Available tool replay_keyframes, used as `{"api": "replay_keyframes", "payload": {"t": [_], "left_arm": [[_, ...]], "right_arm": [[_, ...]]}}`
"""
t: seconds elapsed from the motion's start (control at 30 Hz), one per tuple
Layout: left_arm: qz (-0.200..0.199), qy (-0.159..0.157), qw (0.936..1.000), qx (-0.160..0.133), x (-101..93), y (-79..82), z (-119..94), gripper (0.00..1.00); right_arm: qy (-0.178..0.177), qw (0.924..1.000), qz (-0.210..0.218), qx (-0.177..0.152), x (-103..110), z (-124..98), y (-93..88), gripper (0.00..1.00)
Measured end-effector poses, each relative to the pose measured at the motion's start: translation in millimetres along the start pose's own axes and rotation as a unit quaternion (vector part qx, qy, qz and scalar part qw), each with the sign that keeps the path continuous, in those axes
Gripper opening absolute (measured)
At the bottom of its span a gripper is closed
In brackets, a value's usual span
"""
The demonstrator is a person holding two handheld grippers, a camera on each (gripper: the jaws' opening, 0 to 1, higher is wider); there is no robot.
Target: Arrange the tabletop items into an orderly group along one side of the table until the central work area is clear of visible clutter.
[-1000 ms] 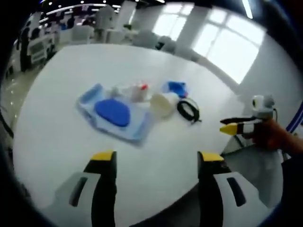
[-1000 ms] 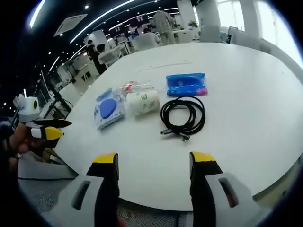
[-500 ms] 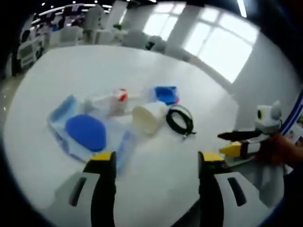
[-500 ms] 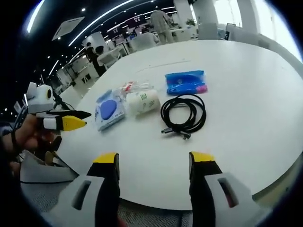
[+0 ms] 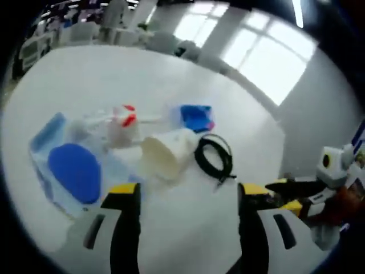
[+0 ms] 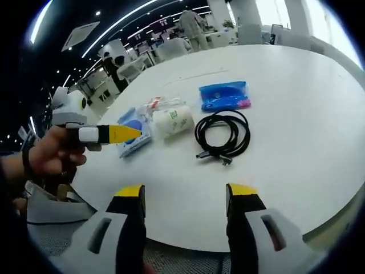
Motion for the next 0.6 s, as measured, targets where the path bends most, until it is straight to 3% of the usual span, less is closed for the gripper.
{"api": "replay_keyframes", "payload": {"t": [0.2, 0.4, 0.6], "left_arm": [[-0.046, 0.008, 0.9988, -0.014, -1.6, 3.0, 23.8, 0.63], [-0.096, 0.029, 0.9944, -0.035, 5.4, 6.4, 43.6, 0.52], [-0.121, 0.049, 0.9907, -0.041, 9.4, 7.0, 50.0, 0.32]], "right_arm": [[0.0, 1.0, -0.003, 0.003, 0.1, 0.3, -0.9, 0.57], [0.004, 0.9999, -0.005, 0.009, 1.3, 1.4, -2.4, 0.56], [0.004, 1.0, -0.001, 0.008, 1.3, 1.3, -1.9, 0.55]]}}
Point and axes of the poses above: the point that each gripper's makers call its tool centre point, and the gripper's own axes: z roughly forward along the fingers, x roughly to its left, y roughly out of its top, the point moved 6 cm from there along -z, roughly backward along the fingers, and after that the axes turned 15 degrees about -x, right-handed, at the moved point
